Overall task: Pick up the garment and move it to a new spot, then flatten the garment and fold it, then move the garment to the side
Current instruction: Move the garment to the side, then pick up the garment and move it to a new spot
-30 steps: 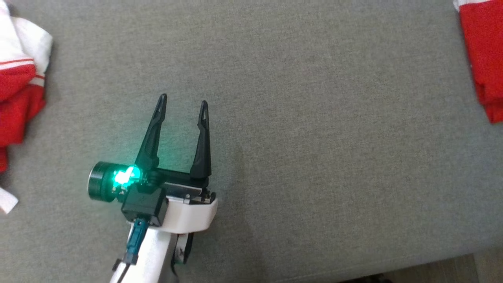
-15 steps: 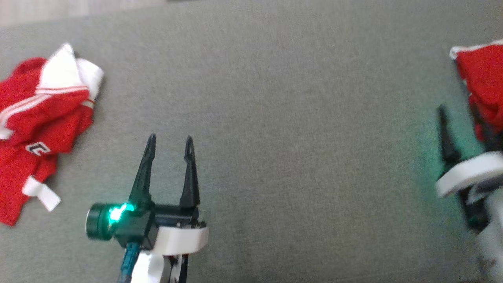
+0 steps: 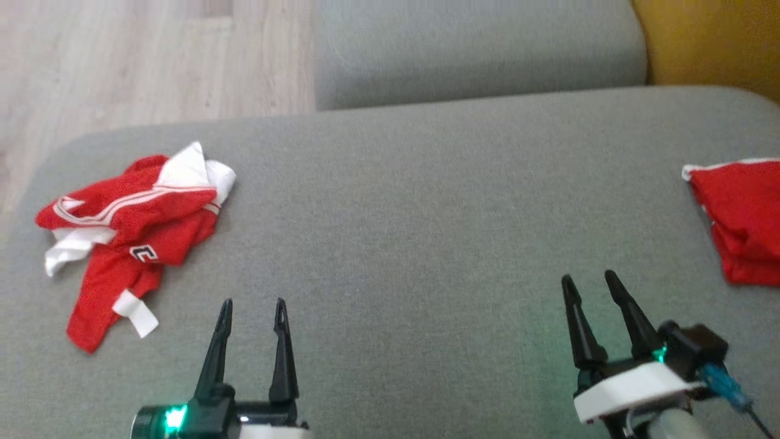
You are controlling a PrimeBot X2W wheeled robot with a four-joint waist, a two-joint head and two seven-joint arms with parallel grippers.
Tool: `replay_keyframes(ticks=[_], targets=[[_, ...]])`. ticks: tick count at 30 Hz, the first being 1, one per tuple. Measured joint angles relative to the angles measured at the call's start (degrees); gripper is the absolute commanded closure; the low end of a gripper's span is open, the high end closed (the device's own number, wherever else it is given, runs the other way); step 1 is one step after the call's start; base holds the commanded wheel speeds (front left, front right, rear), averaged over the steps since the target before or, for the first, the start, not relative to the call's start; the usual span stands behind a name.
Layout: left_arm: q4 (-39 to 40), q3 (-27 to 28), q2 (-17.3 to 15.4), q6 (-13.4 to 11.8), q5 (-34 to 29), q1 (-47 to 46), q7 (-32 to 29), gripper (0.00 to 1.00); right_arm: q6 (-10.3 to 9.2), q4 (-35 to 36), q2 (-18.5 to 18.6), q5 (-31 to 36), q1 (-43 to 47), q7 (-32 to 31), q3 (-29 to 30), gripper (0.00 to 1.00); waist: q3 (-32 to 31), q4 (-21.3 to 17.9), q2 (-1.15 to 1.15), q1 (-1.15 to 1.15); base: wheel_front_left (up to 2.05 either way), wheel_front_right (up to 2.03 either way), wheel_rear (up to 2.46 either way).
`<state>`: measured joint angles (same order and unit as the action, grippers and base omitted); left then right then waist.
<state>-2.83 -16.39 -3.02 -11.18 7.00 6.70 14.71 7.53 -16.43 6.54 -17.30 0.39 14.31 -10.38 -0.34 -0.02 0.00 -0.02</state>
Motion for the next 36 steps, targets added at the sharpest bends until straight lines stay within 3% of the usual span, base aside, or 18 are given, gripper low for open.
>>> replay_keyframes(ticks=[11,36], targets=[[1.8,1.4,0.0,-1.2,-0.3,3.8,0.0,0.0,0.0,3.4,-2.5,6.4,5.9,0.1,4.0,0.0,-3.9,1.6,0.0,0.01,0.0,0.0,0.0],[0.5,1.4,-0.1,0.7,-2.0,5.4,0.0,0.0,0.0,2.5,-3.9,7.7,8.7,0.1,6.7,0.0,-5.9,1.4,0.0,0.02,0.0,0.0,0.0]])
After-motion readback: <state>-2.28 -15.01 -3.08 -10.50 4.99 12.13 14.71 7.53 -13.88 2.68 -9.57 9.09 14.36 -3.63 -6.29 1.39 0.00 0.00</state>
